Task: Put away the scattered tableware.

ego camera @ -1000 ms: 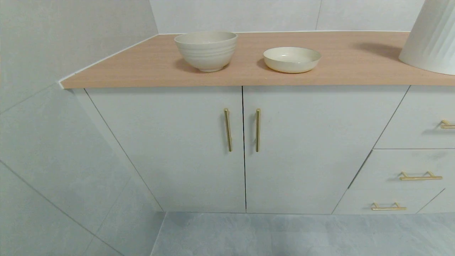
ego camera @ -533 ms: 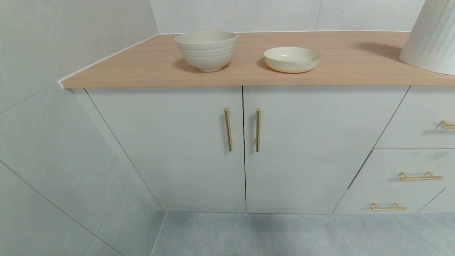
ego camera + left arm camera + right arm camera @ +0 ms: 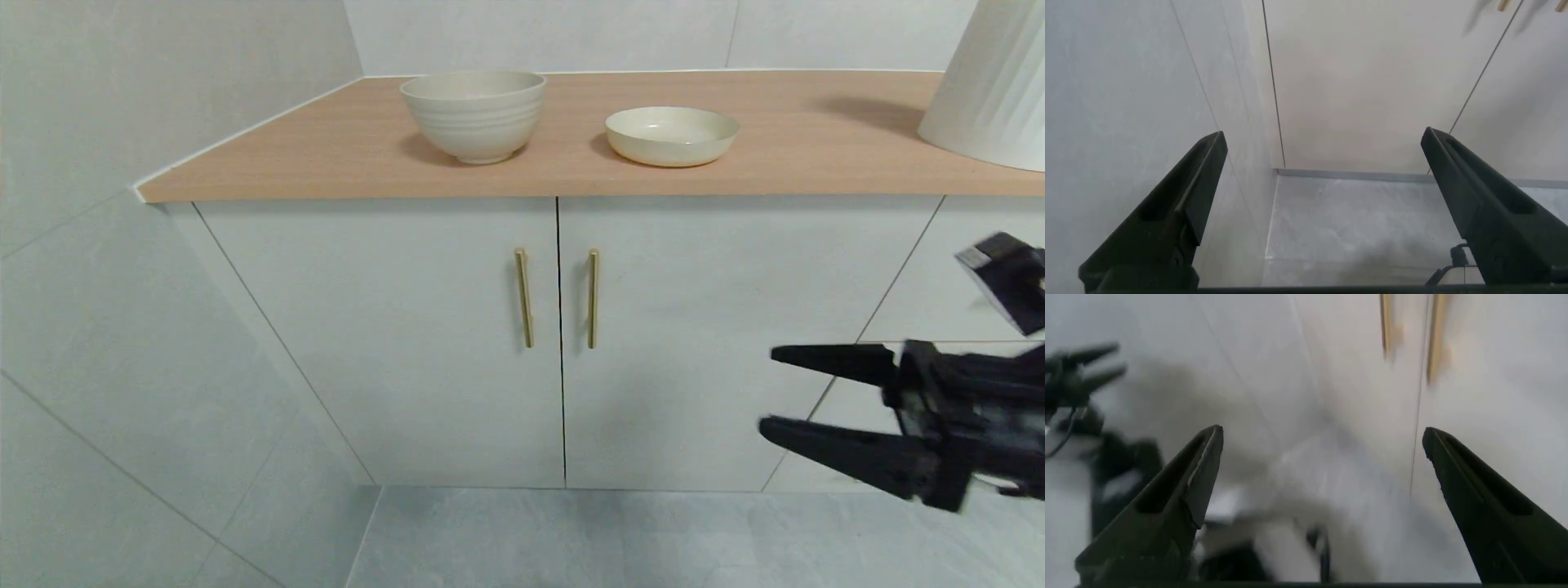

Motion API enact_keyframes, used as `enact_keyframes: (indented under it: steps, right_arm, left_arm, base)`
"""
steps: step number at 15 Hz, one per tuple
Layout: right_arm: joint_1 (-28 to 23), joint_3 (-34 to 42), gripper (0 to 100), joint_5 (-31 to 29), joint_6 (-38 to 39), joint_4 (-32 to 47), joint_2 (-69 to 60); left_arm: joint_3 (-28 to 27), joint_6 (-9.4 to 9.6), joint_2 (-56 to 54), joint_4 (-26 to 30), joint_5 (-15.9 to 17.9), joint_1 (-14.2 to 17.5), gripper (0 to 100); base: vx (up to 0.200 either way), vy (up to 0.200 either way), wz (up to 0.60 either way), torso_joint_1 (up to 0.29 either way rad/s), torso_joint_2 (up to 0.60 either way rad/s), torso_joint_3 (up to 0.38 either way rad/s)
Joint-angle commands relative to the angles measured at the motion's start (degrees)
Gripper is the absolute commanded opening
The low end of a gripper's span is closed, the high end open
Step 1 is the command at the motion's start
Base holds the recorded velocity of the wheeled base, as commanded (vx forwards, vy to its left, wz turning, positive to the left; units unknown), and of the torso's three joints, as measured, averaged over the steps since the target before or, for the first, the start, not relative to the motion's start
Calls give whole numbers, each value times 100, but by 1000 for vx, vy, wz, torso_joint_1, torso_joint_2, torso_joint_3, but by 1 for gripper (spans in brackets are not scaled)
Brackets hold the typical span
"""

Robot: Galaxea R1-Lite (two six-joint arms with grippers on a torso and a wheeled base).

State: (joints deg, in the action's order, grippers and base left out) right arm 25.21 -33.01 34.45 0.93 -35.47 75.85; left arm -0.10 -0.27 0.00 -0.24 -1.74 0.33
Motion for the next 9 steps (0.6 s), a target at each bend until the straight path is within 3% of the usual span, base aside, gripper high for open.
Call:
enact_keyframes:
  steps: [1, 5, 9]
  right_arm:
    - [441, -1287, 100, -228, 268, -575, 1846]
    - [722, -1963, 100, -299, 874, -575, 2505]
    - [907, -2315, 100, -1388, 1226, -1076, 3340]
  left_arm:
    - [1, 0, 0, -2, -1, 2, 100]
    - [1, -8, 9, -2, -1, 2, 100]
    - [1, -8, 0, -2, -1, 2, 100]
  base:
    - [0, 0, 0, 0, 0, 0]
    - [0, 0, 0, 0, 0, 0]
    - [0, 0, 0, 0, 0, 0]
